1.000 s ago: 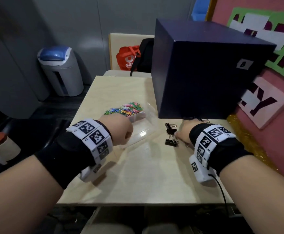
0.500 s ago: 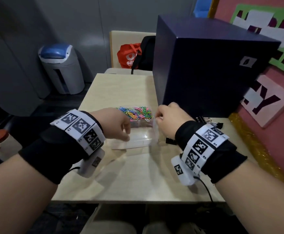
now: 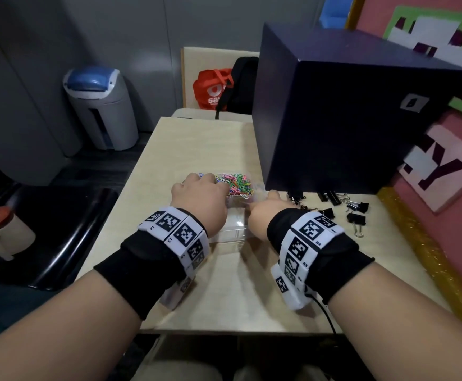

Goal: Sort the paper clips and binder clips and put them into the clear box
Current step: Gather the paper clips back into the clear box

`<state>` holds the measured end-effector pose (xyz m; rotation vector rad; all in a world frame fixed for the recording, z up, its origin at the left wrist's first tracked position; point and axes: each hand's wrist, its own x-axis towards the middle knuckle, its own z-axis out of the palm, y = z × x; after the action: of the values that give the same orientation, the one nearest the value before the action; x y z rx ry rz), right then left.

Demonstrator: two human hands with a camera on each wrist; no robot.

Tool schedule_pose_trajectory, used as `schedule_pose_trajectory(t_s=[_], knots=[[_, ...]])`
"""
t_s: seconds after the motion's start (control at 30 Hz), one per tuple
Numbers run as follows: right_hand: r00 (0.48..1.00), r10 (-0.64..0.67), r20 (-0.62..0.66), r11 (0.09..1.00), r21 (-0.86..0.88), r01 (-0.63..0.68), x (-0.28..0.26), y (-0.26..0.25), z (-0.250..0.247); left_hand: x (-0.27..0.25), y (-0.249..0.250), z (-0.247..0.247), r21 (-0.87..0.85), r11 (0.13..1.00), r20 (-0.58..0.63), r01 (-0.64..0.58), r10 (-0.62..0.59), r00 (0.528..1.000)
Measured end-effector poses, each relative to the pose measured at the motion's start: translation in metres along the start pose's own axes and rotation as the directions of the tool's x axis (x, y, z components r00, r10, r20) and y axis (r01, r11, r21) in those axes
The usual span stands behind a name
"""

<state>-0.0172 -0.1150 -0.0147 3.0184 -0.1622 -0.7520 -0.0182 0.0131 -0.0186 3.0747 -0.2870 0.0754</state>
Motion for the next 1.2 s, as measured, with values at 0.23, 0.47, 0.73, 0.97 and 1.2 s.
schedule_pose_trajectory(t_s=[0.23,0.47,0.73,0.97,1.2], knots=[[0.999,-0.035,-0.030,0.999,0.025,0.036,-0.003,0.003,0.003,0.002,0.002,0.009,0.001,1.000,-0.032,-0.012,0.012,0.999],[0.946,-0.097,-0.309,0.987,0.094,0.132,-0.014,0.003,0.010,0.002,0.002,0.008,-0.033,0.999,-0.031,-0.001,0.000,1.000],[0.963,-0.106,-0.249,0.986,0.097,0.133,-0.008,0.007,0.012,0.002,0.002,0.006,-0.055,0.998,-0.009,-0.003,0.003,1.000],[0.957,-0.102,-0.270,0.990,0.062,0.123,-0.012,0.004,0.005,0.001,0.002,0.005,-0.055,0.998,0.007,-0.008,0.008,1.000],[0.968,-0.075,-0.238,0.995,0.041,0.087,-0.005,0.006,0.001,0.003,0.000,0.007,-0.054,0.998,-0.022,-0.015,0.013,1.000]])
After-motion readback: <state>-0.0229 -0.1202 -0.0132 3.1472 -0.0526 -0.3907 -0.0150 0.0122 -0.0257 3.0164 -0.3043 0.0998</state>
